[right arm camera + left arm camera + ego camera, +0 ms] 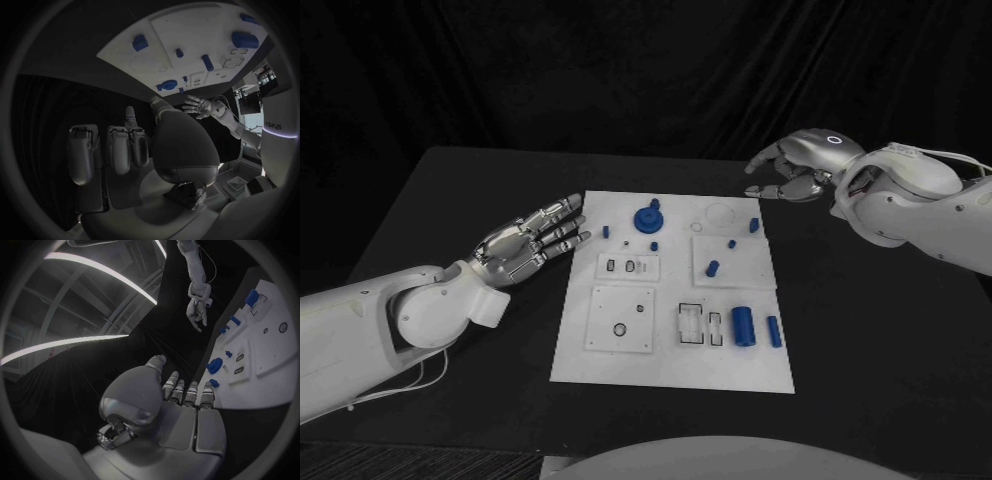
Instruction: Assemble the parts on the task board
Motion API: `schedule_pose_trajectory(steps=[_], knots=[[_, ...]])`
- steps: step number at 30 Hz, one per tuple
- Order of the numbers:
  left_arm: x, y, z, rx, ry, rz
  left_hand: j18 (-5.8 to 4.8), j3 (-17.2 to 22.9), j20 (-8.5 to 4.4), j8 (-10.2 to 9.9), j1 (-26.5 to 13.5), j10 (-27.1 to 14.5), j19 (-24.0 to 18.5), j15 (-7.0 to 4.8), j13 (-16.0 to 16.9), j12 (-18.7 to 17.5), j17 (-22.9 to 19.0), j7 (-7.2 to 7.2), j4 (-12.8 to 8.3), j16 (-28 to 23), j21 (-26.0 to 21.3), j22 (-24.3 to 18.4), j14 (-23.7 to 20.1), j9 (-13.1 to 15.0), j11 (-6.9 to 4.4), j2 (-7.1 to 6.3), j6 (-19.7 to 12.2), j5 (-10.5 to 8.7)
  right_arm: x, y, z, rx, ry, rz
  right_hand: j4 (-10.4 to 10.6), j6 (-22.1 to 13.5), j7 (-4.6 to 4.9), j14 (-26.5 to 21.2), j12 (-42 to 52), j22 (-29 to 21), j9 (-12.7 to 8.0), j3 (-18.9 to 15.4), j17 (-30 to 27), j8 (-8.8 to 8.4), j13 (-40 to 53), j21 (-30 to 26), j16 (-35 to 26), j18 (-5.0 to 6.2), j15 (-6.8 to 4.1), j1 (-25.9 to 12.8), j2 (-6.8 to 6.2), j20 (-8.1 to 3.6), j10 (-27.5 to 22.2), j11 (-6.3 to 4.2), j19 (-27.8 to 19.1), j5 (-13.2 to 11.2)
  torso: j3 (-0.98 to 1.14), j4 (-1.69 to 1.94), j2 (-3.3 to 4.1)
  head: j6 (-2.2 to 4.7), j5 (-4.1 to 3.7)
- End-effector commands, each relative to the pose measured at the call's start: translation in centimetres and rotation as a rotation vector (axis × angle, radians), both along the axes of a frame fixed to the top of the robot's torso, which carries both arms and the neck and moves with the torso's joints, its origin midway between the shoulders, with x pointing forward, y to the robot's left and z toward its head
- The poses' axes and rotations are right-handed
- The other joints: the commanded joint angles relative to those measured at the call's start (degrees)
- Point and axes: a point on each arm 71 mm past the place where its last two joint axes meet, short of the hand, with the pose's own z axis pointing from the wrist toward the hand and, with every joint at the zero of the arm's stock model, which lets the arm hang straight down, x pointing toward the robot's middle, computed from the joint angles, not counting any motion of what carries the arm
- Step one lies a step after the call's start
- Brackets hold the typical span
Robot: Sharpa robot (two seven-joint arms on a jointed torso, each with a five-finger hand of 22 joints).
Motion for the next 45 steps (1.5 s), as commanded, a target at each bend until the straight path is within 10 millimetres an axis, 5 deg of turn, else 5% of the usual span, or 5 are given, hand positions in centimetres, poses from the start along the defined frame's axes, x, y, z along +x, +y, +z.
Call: schedule_pose_trajectory(steps=[1, 8, 13, 29, 45], knots=[[-0.1, -0.3, 0.0, -0.013, -0.003, -0.012, -0.39, 0.0, 0.39, 0.4, -0.6, -0.2, -0.2, 0.28, 0.1, 0.3, 0.1, -0.01, -0.3, 0.3, -0.2, 0.0, 0.0, 0.0, 0.28, -0.14, -0.2, 0.27, -0.5, -0.5, -0.6, 0.04, -0.017, -0.012, 1.0, -0.6, 0.09, 6.0, 0.2, 14.6, 0.0, -0.1, 15.1, -0.36, 15.1, -0.1, 0.2, -1.03, -0.44, 0.5, -0.66, -0.36, 6.1, -0.27, 5.2, 0.2, 0.23, 0.14, 0.24, 0.2, -0.36], [-0.1, -0.4, 0.0, -0.018, -0.002, -0.018, -0.4, 0.0, 0.4, 0.4, -0.6, -0.2, -0.2, 0.3, 0.0, 0.3, 0.1, -0.02, -0.3, 0.3, -0.2, 0.0, 0.0, 0.0, 0.29, -0.13, -0.3, 0.28, -1.1, -1.7, -2.8, 0.038, 0.026, -0.049, 1.4, 0.0, 0.29, 6.0, 0.2, 14.6, 0.4, -0.3, 15.1, -0.02, 15.1, -0.1, 0.2, -1.04, -0.34, 1.3, -1.13, -0.31, 6.1, -0.16, 5.2, 0.3, 0.26, -0.07, 0.19, 0.19, -0.39], [-0.1, -0.3, 0.0, -0.018, -0.002, -0.017, -0.4, 0.1, 0.41, 0.4, -0.6, -0.2, -0.2, 0.31, 0.1, 0.4, 0.1, -0.02, -0.3, 0.4, -0.2, 0.0, 0.0, 0.0, 0.29, -0.12, -0.3, 0.28, -1.3, -2.0, -4.1, 0.034, 0.049, -0.061, 1.6, -0.3, 0.52, 6.0, 0.2, 14.6, 0.6, -0.8, 15.1, -0.09, 15.1, -0.2, 0.2, -1.01, -0.18, 1.0, -1.55, -0.19, 6.1, 0.0, 5.2, -0.9, 0.26, 0.1, 0.3, 0.08, -0.54], [-0.2, 0.0, 0.0, -0.019, 0.0, -0.016, -0.4, 0.1, 0.41, 0.4, -0.6, -0.2, -0.2, 0.31, 0.1, 0.4, 0.1, -0.02, -0.3, 0.4, -0.2, 0.0, 0.0, 0.0, 0.29, -0.12, -0.3, 0.28, -1.4, -1.6, -5.3, 0.026, 0.09, -0.069, 1.6, 0.0, 0.78, 6.0, 0.2, 14.5, 1.5, -1.4, 15.1, 0.29, 15.1, -0.4, 0.2, -0.95, 0.02, 0.2, -1.77, 0.01, 6.1, 0.22, 5.0, -3.4, 0.26, -0.01, 0.25, -0.38, -0.65], [-0.2, 0.1, 0.0, -0.021, -0.001, -0.016, -0.44, 0.2, 0.44, 0.4, -0.7, -0.2, -0.2, 0.39, 0.1, 0.4, 0.1, -0.03, -0.4, 0.4, -0.2, 0.0, 0.0, 0.0, 0.3, -0.07, -0.3, 0.29, -1.2, -1.4, -5.8, 0.014, 0.123, -0.086, 1.3, 0.0, 1.0, 6.0, 0.2, 14.4, 3.2, -0.4, 15.1, 0.81, 15.1, -0.8, 0.2, -0.83, 0.24, 3.3, -0.94, 0.26, 6.1, 0.46, 4.8, -0.7, 0.17, 0.16, 0.09, -0.14, -0.73]])
